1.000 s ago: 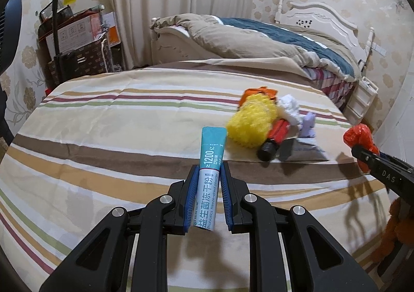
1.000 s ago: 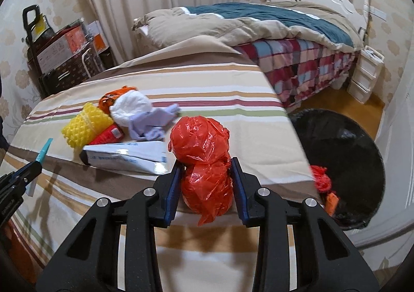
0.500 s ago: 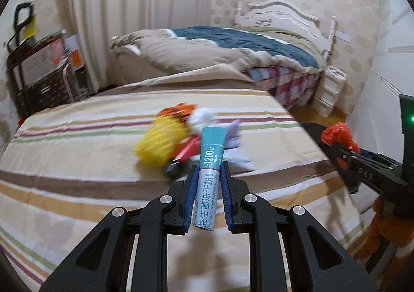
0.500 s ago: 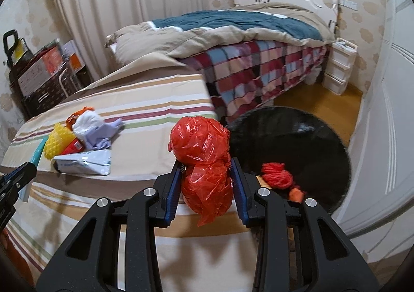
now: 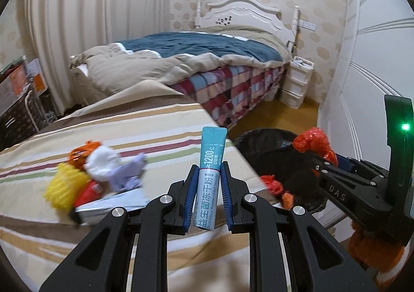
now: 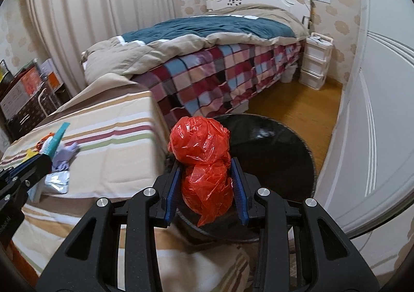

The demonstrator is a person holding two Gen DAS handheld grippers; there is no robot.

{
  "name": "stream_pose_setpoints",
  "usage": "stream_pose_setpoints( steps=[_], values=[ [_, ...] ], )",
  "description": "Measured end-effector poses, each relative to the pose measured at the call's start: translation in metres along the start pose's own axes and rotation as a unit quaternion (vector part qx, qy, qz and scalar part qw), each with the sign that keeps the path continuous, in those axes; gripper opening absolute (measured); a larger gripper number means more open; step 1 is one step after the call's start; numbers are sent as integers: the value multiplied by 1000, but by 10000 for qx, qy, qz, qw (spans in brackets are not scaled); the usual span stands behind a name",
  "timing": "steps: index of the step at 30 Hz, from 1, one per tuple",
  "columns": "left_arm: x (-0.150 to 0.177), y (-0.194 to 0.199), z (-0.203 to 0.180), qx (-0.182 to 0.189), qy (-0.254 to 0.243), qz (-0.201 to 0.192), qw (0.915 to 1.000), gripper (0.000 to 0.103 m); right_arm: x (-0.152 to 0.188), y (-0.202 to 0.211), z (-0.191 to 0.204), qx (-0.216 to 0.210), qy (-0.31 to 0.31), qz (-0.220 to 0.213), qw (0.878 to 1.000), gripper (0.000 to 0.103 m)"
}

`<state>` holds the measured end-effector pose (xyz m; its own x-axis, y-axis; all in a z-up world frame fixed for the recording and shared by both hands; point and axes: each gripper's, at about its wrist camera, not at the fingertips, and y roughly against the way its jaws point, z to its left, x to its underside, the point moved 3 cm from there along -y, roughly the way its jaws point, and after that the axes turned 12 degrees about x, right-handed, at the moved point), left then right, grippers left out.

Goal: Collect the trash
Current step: 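Carry the tube and red bag over the black bin with both tools, then open both tools to drop the tube and red bag into the bin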

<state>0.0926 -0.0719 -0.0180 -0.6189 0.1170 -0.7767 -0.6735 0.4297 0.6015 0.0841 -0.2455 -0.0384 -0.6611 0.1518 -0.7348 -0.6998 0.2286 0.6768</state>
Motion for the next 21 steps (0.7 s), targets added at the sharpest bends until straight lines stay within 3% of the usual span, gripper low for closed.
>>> stream_pose_setpoints(
  steps=[13, 21],
  values=[
    [-9, -73, -36, 25, -313, 345, 9989, 20, -8, -45, -38, 259, -216, 164, 9993, 35],
    [-12, -98, -52, -26, -516, 432, 9977, 20, -9, -63, -49, 307, -328, 280, 9986, 35]
  ],
)
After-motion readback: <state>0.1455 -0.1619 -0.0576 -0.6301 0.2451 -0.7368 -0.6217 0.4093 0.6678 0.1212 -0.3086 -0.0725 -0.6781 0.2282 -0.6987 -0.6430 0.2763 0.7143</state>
